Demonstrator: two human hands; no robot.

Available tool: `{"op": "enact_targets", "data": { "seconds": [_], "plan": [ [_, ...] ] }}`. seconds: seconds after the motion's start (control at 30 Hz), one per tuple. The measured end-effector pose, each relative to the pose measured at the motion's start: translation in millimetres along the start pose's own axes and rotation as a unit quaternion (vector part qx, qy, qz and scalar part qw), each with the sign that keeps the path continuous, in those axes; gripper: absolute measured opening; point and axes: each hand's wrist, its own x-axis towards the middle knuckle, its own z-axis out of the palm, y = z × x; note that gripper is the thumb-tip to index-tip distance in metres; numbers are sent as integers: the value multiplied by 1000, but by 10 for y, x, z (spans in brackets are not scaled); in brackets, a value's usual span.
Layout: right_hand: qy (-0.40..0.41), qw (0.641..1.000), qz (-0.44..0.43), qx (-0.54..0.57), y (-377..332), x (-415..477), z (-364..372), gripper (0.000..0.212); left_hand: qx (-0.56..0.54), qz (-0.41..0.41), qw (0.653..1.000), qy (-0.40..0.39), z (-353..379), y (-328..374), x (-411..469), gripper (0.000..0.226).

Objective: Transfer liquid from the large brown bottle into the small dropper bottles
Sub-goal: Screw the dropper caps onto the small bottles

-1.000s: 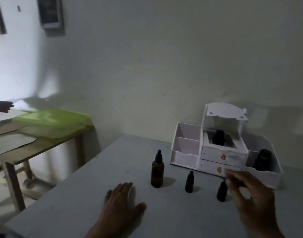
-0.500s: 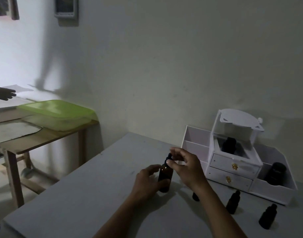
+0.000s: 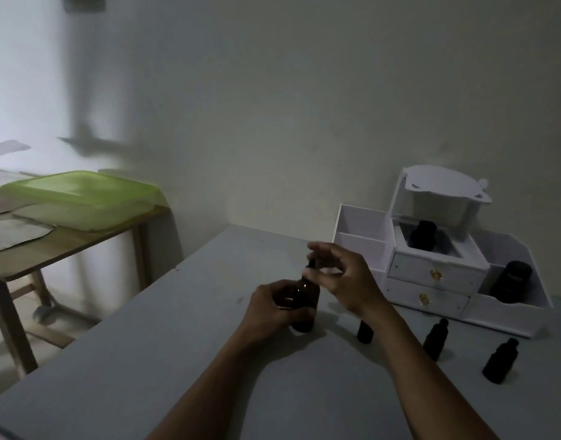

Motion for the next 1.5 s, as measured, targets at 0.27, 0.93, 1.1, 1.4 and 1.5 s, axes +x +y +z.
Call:
{"op": "enact_targets", "data": {
  "seconds": [0.27,0.93,1.1,1.4,1.5],
  "plan": [
    [45,999,-16,-21,36,-33,86,27,2,3,1000,12,43,-36,23,42],
    [32,998,-4,48,25,-17,46,35,3,22,1000,-1,16,-138,104,41],
    [56,998,-10,17,51,-25,48,21,3,28,1000,1,7,-149,105,46],
    [-2,998,-25,51,28,-35,51,36,15,20,1000,0,10,-144,112,42],
    [16,999,-30,39,32,-26,58,30,16,23,1000,1,5,-132,99,39]
  ]
}}
